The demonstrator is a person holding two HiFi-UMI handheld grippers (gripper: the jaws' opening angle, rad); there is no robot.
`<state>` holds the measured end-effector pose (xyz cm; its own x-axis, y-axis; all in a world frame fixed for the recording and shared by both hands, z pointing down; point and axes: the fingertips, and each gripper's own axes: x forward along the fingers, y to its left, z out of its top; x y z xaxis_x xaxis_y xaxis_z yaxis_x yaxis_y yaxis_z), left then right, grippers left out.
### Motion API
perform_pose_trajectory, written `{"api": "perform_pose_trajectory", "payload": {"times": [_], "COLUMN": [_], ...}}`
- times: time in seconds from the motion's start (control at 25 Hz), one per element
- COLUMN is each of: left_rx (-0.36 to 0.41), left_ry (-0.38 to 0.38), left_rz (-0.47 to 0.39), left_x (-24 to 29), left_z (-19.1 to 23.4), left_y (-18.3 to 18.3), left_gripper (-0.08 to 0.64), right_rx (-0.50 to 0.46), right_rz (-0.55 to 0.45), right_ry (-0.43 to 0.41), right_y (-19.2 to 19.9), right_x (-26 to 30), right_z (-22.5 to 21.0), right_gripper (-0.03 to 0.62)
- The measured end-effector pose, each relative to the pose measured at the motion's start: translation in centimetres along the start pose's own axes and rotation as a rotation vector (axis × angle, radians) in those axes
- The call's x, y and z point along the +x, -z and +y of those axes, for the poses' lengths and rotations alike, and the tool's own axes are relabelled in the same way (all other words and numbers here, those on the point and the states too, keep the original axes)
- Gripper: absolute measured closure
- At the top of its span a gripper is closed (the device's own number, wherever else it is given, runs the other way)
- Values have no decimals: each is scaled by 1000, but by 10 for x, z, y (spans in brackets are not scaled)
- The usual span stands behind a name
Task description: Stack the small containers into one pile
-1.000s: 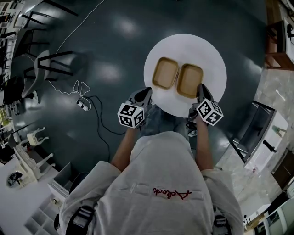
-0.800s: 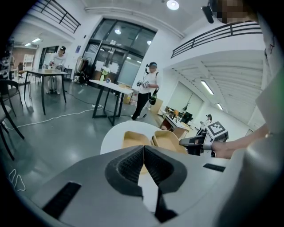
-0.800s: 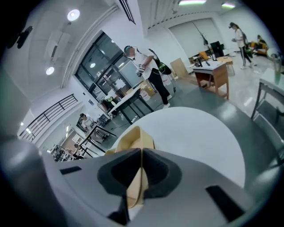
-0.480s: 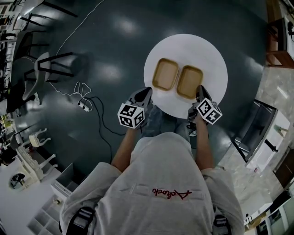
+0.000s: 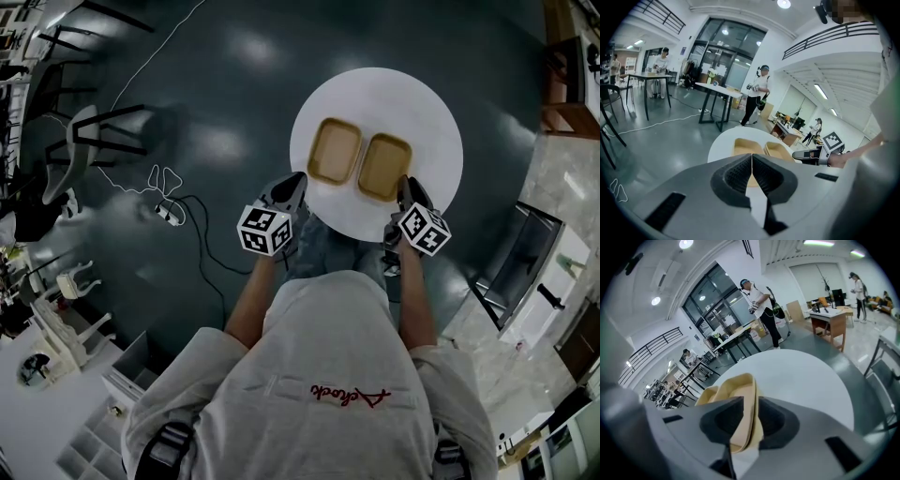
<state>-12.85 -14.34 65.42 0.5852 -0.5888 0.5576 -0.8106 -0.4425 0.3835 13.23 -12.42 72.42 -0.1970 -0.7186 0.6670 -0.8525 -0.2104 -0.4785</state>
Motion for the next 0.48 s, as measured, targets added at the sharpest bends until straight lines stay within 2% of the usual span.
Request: {"api": "perform_pose_trajectory", "payload": {"times": [0.24,0.48], "left_rx": [15,18], "left_ry": [-20,-49], "left_rz": [15,81], "left_x": [12,35], "left_z": [9,30], "left_y": [1,14], "left_gripper": [546,545], "right_rx": [-44,-111], "right_rz": [-17,-39], "right_ry": [5,-13], "right_y": [-9,-23], "right_x": [-12,-30], "right_z": [-2,5], "right_gripper": [506,506]}}
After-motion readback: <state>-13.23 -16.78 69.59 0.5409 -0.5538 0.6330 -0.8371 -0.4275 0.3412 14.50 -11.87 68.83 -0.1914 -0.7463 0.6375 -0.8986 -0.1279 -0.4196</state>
